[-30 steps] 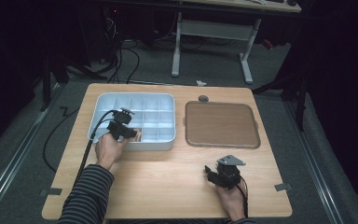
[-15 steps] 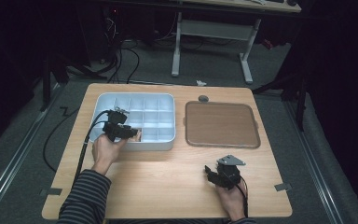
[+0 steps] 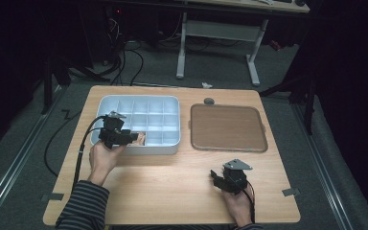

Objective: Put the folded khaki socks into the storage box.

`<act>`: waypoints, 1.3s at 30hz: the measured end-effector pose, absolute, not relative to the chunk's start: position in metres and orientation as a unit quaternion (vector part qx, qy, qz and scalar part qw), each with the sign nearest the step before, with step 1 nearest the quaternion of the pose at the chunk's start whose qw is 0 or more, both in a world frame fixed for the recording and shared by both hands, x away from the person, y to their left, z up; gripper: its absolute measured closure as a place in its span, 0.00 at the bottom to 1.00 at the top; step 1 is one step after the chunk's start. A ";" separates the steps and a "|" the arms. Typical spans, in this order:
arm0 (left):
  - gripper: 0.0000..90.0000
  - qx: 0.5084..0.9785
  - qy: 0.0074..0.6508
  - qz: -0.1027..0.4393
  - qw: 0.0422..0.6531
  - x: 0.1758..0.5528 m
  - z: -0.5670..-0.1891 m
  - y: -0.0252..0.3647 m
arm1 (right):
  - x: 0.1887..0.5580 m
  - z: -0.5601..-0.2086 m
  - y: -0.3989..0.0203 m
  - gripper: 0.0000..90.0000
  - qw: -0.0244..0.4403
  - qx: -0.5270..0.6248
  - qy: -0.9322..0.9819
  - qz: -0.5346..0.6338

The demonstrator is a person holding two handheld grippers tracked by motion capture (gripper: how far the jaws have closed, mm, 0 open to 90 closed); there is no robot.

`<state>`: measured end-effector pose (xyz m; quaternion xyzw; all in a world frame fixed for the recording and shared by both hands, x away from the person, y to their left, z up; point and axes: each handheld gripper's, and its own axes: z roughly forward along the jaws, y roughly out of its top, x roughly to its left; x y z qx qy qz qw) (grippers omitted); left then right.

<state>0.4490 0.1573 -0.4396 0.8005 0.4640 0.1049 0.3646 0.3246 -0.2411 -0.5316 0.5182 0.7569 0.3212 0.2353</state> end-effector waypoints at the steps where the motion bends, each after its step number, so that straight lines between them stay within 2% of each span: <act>1: 0.65 0.800 0.463 0.104 0.367 0.448 -0.439 0.158 | 0.325 -0.532 -0.241 0.44 0.235 0.518 0.757 0.321; 14: 0.61 0.794 0.456 0.108 0.387 0.431 -0.434 0.164 | 0.325 -0.532 -0.241 0.44 0.235 0.516 0.758 0.322; 29: 0.58 0.780 0.447 0.088 0.428 0.412 -0.427 0.174 | 0.325 -0.532 -0.241 0.44 0.234 0.516 0.758 0.322; 39: 0.57 0.785 0.438 0.097 0.427 0.402 -0.423 0.174 | 0.324 -0.532 -0.241 0.44 0.233 0.516 0.758 0.322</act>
